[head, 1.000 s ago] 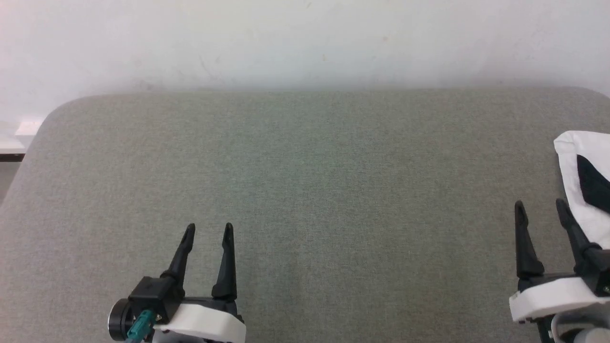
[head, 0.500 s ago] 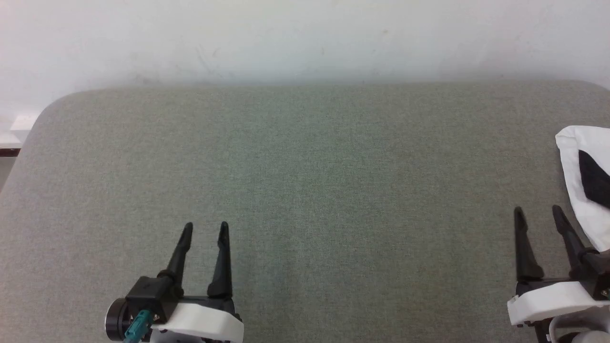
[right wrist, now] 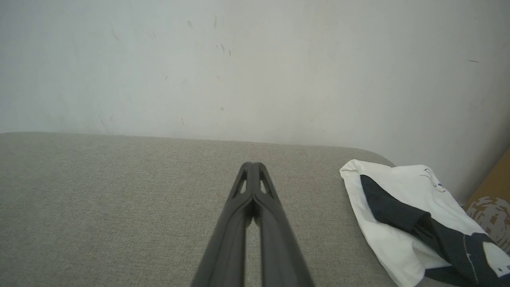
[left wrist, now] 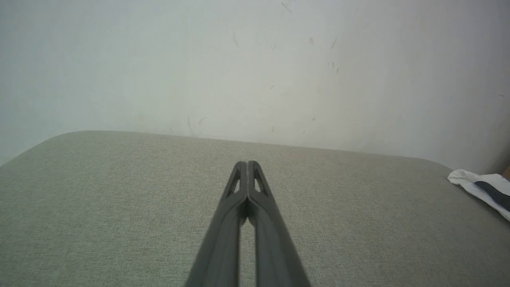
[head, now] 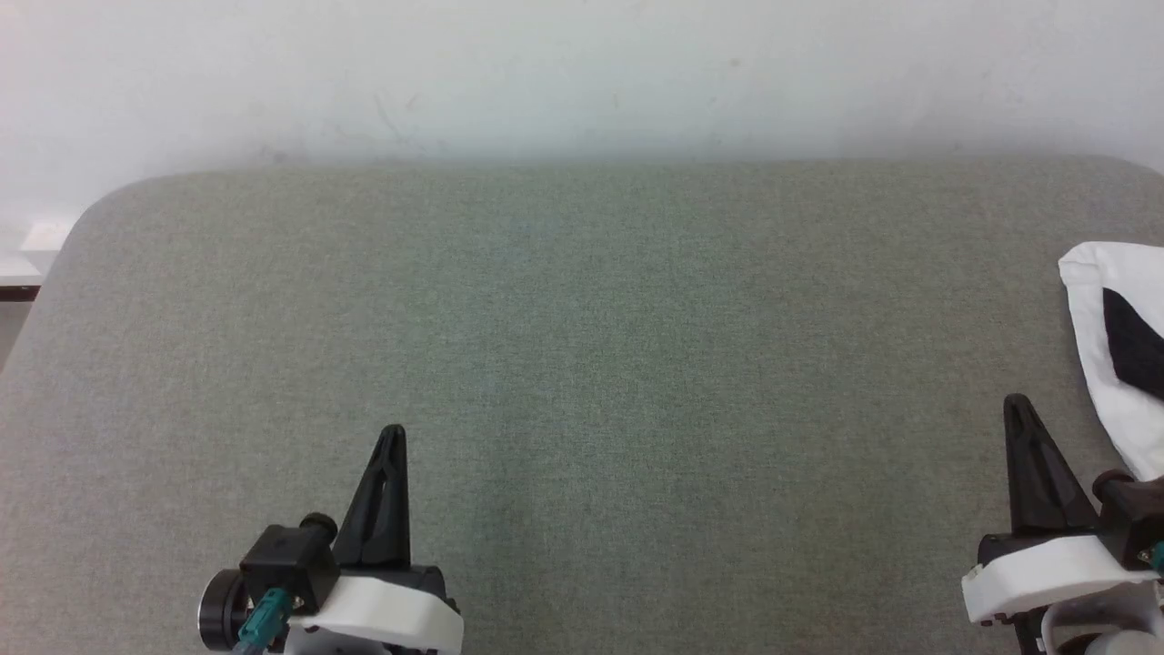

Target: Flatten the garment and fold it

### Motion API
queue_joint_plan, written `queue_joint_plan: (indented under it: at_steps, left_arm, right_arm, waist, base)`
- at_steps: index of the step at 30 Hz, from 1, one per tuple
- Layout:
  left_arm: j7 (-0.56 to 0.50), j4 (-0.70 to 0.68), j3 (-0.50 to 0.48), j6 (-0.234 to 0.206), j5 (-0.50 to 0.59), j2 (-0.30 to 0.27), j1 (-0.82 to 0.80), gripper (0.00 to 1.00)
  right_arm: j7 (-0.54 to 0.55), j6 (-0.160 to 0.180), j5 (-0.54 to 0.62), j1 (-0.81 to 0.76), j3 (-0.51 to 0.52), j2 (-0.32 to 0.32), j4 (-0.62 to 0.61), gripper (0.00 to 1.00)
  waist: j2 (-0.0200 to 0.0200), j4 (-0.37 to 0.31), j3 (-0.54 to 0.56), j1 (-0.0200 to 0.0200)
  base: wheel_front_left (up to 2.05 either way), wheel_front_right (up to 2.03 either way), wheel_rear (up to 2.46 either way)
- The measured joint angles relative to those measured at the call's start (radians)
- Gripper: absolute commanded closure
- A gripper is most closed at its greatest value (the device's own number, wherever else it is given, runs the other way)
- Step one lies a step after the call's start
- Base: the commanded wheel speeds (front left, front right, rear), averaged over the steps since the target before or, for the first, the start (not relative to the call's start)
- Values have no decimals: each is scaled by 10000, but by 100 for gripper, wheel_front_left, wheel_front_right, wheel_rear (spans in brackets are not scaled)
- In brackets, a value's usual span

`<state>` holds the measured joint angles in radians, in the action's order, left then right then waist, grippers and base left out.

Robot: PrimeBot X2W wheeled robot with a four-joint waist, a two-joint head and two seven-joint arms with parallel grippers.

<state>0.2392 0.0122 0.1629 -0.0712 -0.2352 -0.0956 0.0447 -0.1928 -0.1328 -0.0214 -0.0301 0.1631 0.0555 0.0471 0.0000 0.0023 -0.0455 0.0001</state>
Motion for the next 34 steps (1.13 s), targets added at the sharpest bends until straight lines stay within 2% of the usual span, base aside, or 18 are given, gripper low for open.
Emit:
queue_joint_plan:
  at_steps: [34]
  left_arm:
    - [-669, -4, -445, 174, 642, 111, -35, 100]
  right_arm:
    - [535, 0, 31, 24, -435, -2, -81, 100]
  waist:
    - [0, -7, 132, 0]
  base:
    - [0, 0, 0]
